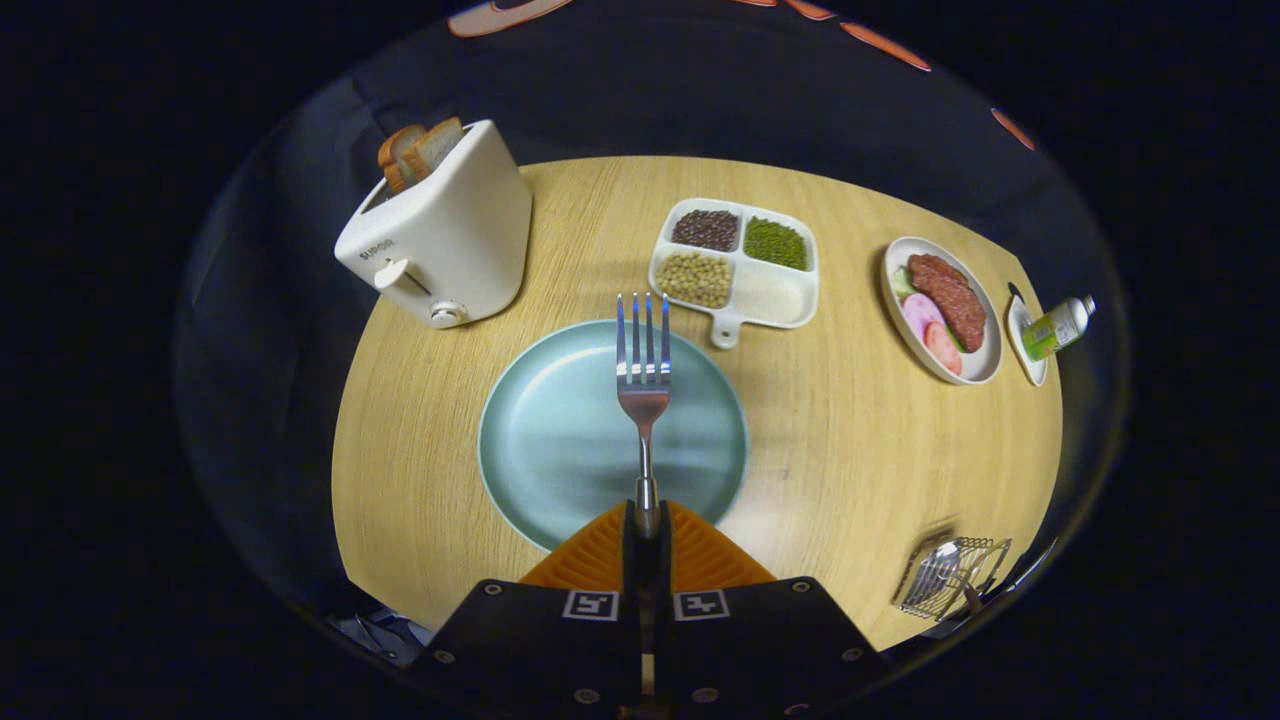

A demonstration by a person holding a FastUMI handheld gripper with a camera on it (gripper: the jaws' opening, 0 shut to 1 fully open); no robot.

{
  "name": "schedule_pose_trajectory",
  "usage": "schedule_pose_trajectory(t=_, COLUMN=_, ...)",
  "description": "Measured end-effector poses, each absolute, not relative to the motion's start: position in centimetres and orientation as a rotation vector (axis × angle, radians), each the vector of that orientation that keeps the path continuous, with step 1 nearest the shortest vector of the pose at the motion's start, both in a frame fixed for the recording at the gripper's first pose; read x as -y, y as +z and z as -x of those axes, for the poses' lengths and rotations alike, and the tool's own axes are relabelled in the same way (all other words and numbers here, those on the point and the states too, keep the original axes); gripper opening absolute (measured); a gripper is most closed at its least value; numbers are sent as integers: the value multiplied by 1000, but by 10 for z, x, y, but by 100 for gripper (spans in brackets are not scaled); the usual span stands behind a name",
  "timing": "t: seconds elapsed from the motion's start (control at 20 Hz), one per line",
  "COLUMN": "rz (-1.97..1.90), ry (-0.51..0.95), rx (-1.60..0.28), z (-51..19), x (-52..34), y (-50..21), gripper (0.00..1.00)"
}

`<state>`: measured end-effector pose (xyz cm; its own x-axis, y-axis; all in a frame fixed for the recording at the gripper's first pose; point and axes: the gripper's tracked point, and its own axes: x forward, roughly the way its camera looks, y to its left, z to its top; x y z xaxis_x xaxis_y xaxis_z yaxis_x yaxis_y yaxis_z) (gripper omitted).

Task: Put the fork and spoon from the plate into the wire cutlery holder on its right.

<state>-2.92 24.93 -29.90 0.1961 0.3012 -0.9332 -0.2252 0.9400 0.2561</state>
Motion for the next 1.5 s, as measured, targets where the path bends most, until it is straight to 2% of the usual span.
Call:
schedule_pose_trajectory(t=0.25, rz=-110, ry=286, rx=-1279, z=40, x=-169, y=-278, gripper=6)
schedule_pose_trajectory(t=0.8, rz=-165, ry=83, rx=-1336, z=107, x=2, y=-279, gripper=5)
schedule_pose_trajectory(t=1.5, rz=-68, ry=133, rx=-1511, z=173, x=50, y=-320, gripper=5)
